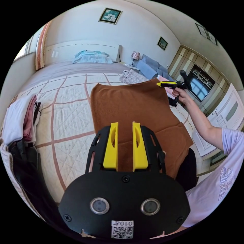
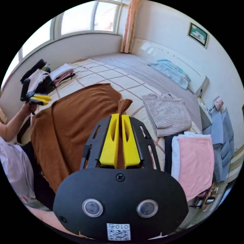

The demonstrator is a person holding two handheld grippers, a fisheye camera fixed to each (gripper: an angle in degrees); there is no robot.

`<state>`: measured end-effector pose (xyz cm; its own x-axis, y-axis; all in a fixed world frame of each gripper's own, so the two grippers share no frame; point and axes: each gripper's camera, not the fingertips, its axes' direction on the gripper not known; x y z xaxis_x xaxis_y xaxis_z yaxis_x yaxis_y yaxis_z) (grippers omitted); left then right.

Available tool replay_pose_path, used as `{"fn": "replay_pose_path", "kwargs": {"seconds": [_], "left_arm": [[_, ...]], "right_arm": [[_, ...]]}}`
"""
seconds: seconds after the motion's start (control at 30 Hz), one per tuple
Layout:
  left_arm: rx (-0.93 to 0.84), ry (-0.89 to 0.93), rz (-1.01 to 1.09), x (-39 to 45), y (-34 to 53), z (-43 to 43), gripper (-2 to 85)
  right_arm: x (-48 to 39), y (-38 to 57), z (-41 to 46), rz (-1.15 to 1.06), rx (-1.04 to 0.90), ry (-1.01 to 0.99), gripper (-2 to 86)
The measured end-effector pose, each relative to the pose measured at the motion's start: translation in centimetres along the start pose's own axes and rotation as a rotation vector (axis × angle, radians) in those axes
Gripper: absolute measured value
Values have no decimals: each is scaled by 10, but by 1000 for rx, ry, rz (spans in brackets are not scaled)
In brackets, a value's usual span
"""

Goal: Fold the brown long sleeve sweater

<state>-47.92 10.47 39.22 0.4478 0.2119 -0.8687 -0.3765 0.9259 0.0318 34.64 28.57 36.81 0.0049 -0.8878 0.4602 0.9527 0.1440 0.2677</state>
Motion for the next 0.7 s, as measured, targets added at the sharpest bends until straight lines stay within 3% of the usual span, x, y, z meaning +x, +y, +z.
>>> {"fn": "replay_pose_path", "kwargs": {"seconds": [0.03,0.13,0.33,0.7], "left_arm": [[-1,16,-12,-2,1,0,96],[-14,84,-56,-13,11,-2,105],[-31,272,-165,-48,50,-21,126],[-57,529,-247,-87,101,-34,181]], "right_arm": [[-55,18,-35,-195,57,-19,29],[-151,91,-75,-375,108,5,29],[-179,189,-56,9,-76,-253,20],[-209,213,-63,178,-36,-180,15]]}}
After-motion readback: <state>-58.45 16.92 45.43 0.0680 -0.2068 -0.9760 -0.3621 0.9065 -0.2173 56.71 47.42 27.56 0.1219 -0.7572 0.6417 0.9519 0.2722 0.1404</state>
